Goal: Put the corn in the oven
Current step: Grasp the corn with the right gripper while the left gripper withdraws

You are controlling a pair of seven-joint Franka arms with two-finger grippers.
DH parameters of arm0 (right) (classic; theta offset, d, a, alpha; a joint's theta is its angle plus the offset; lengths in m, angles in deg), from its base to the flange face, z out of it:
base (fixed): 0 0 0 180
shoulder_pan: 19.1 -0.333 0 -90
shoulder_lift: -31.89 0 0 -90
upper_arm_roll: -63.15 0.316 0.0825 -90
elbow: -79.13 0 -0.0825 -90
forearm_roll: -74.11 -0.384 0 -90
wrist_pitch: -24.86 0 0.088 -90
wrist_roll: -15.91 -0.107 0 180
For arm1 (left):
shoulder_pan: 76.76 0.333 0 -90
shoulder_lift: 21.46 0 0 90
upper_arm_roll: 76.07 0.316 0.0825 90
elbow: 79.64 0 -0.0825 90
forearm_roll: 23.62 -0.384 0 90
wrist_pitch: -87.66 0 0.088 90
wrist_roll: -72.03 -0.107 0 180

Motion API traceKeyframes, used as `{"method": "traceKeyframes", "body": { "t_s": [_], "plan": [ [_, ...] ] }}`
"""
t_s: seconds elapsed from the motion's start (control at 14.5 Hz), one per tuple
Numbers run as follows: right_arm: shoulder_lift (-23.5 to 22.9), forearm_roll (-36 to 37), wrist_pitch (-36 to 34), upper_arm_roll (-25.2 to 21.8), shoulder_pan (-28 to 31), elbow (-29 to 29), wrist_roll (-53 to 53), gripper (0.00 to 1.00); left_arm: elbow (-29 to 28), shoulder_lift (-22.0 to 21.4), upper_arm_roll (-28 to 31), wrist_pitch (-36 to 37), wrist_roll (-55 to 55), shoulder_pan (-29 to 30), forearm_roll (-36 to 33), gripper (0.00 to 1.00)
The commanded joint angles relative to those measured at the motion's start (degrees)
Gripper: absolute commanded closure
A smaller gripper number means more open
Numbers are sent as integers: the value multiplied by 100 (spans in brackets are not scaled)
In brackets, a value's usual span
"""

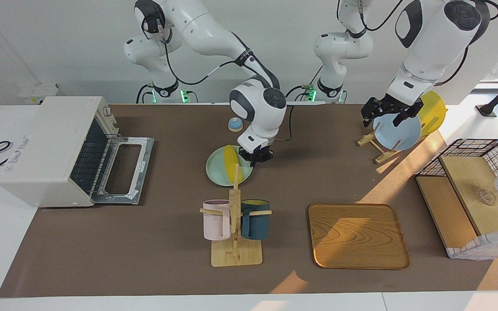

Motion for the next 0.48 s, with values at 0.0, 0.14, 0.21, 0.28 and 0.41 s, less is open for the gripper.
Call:
{"method": "traceKeyframes", "body": {
  "t_s": [0.0,0.14,0.21,0.28,0.41],
  "plan": [
    [42,246,-795,-4,206,-386,661,100,356,212,113,69,-83,-154,-102,0],
    [471,246,-1233,4,609,-202,838,100,561,284,104,166,-83,-154,-102,0],
    [638,246,-1515,-4,803,-158,1143,100,578,284,104,166,-83,-162,-102,0],
    [840,246,-1700,-4,1031,-18,1538,100,596,275,104,192,-83,-162,-93,0],
    [1384,246,-1764,-4,1672,473,2328,100,657,275,95,341,-83,-162,-93,0]
  ]
}}
